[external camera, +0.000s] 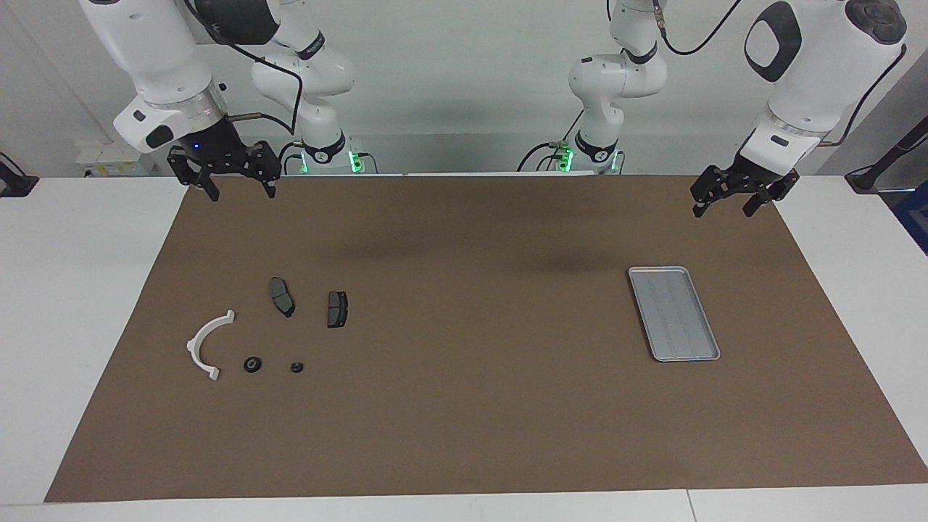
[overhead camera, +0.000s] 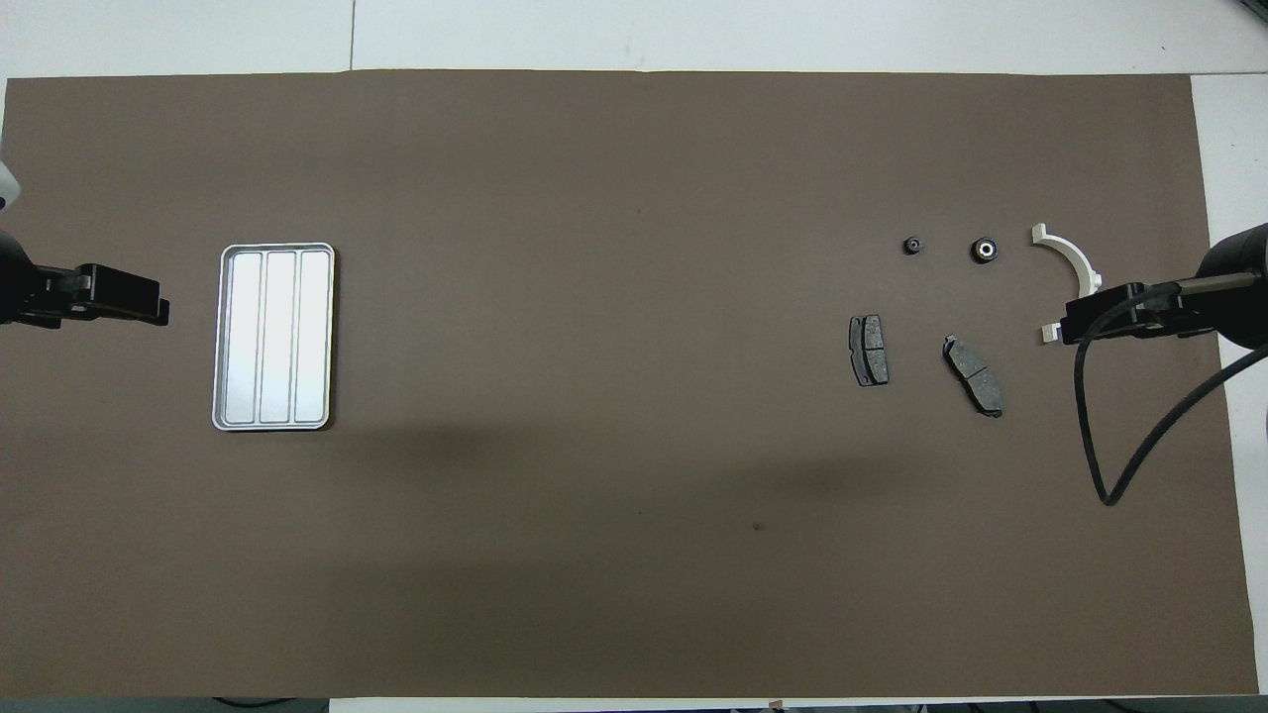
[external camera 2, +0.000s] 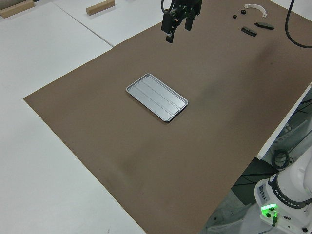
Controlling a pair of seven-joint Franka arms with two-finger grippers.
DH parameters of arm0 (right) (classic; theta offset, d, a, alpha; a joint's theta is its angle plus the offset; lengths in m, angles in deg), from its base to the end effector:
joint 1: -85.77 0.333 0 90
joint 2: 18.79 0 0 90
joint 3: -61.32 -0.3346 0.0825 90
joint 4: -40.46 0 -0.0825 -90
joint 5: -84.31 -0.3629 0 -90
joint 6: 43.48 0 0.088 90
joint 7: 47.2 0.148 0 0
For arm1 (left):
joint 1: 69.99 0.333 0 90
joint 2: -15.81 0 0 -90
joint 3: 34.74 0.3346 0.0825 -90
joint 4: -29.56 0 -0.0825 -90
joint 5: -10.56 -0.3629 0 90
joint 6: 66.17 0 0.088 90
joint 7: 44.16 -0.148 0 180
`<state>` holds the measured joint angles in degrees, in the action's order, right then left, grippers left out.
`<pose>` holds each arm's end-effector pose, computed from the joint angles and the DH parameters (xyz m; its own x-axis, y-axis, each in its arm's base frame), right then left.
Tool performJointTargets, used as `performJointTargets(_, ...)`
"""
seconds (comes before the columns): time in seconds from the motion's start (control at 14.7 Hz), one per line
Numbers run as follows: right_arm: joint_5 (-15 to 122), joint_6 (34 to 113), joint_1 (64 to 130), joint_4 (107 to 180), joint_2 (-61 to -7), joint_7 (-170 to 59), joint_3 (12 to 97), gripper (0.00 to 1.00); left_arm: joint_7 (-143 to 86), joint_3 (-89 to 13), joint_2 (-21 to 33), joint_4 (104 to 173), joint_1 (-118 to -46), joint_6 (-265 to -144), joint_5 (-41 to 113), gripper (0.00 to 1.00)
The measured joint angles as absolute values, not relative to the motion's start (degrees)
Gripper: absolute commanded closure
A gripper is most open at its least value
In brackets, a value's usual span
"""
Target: Pick bearing gear from pile to tray
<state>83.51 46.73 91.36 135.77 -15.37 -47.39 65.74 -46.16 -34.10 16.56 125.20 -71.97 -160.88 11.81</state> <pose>0.5114 0.0114 0.5918 0.9993 0.0239 -0.0294 0.0234 -0.9996 -0.0186 0.5340 -0.0155 0.5717 0.9984 -0.0565 -0.0024 -0.0564 -0.9982 0.0220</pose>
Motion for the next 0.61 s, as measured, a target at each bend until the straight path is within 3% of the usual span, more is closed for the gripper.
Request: performJointTargets(0.61, 83.5, 48.1, 91.0, 135.7, -15.4, -47.4, 66.2, 0.00, -46.2, -34.1, 16.6, 125.2, -72.0, -160.9, 11.8, 0.00)
